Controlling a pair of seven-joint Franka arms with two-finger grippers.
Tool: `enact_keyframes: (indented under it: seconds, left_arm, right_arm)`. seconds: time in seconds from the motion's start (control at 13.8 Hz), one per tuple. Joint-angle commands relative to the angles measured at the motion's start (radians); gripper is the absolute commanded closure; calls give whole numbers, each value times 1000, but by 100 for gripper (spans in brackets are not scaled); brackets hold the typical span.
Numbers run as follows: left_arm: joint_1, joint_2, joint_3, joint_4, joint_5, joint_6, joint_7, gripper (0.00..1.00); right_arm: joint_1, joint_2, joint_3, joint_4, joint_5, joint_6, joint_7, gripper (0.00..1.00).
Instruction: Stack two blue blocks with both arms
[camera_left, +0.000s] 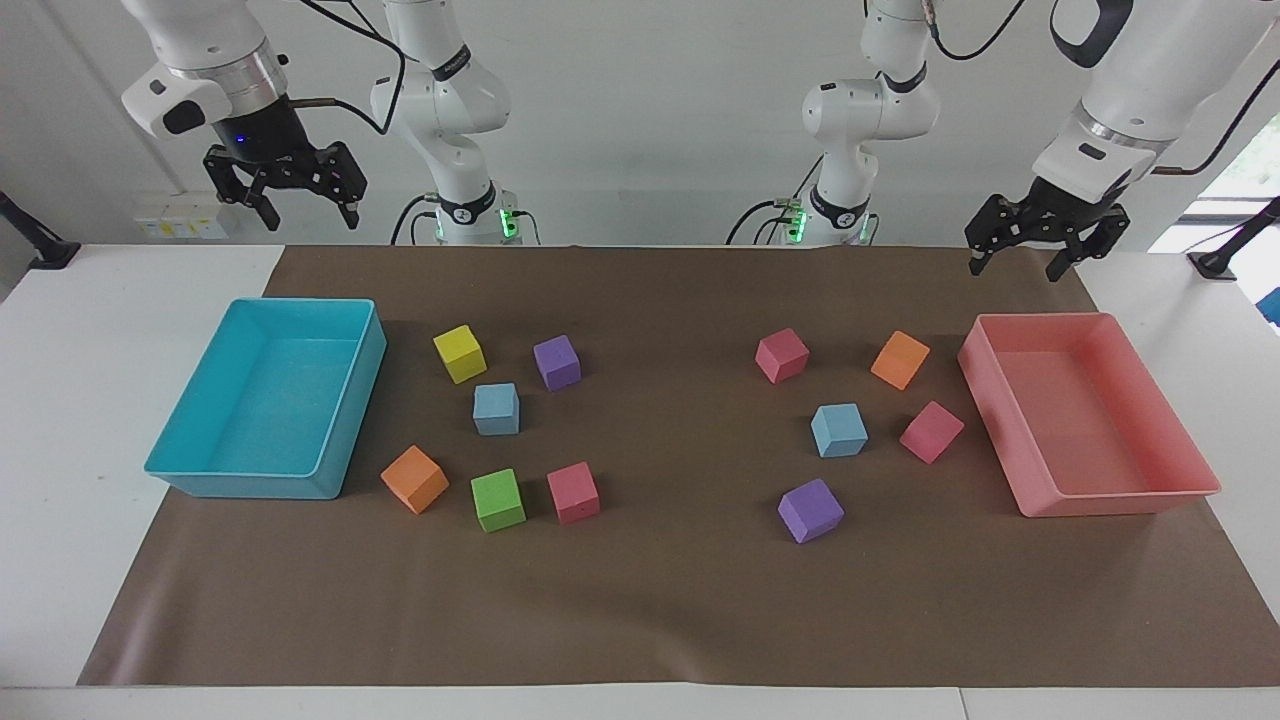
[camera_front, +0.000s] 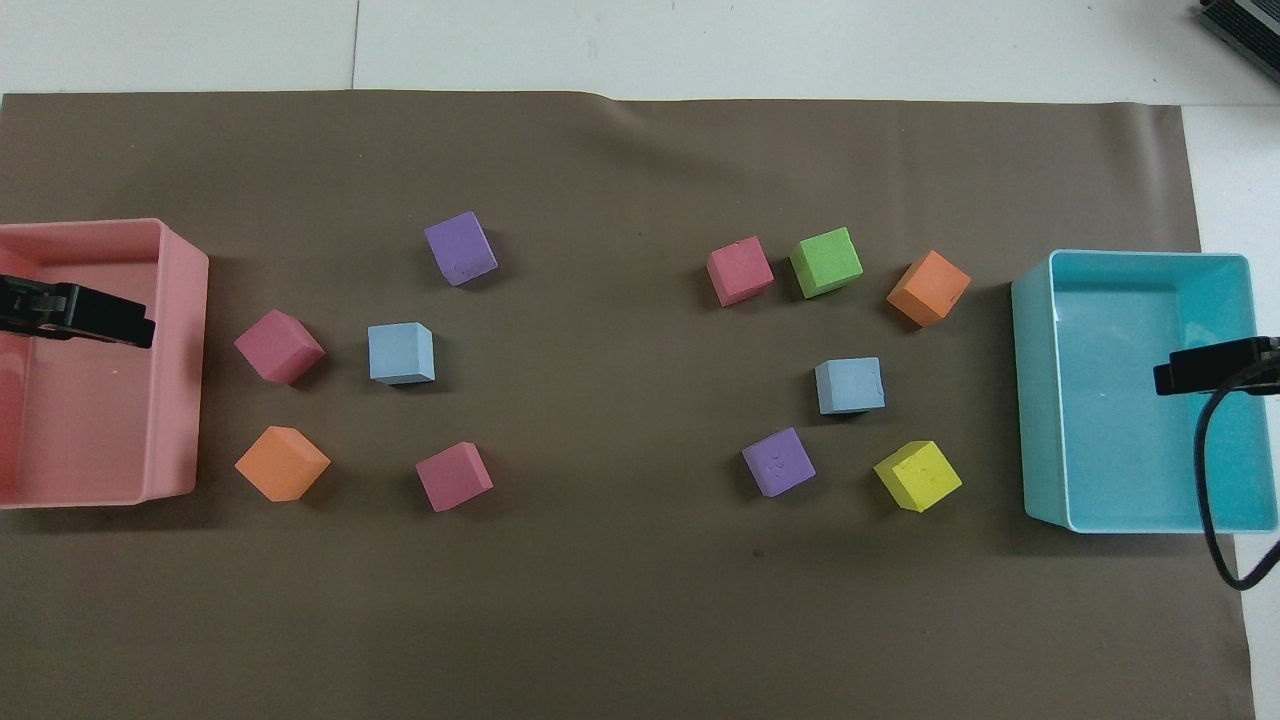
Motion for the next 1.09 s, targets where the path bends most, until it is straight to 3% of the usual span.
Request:
enact_keyframes:
  seconds: [0.0,0.36,1.02]
  left_arm:
    - [9,-21,-7,-29,14,21,-9,0]
    - [9,-21,-7,-29,14,21,-9,0]
    - [9,-21,-7,-29,14,21,-9,0]
  right_arm:
    - [-9,-23,6,-33,-18,26,-7,0]
    - [-15,5,3,10,-15,2,-11,0]
    - [-11,-9,5,-9,-10,2,8,0]
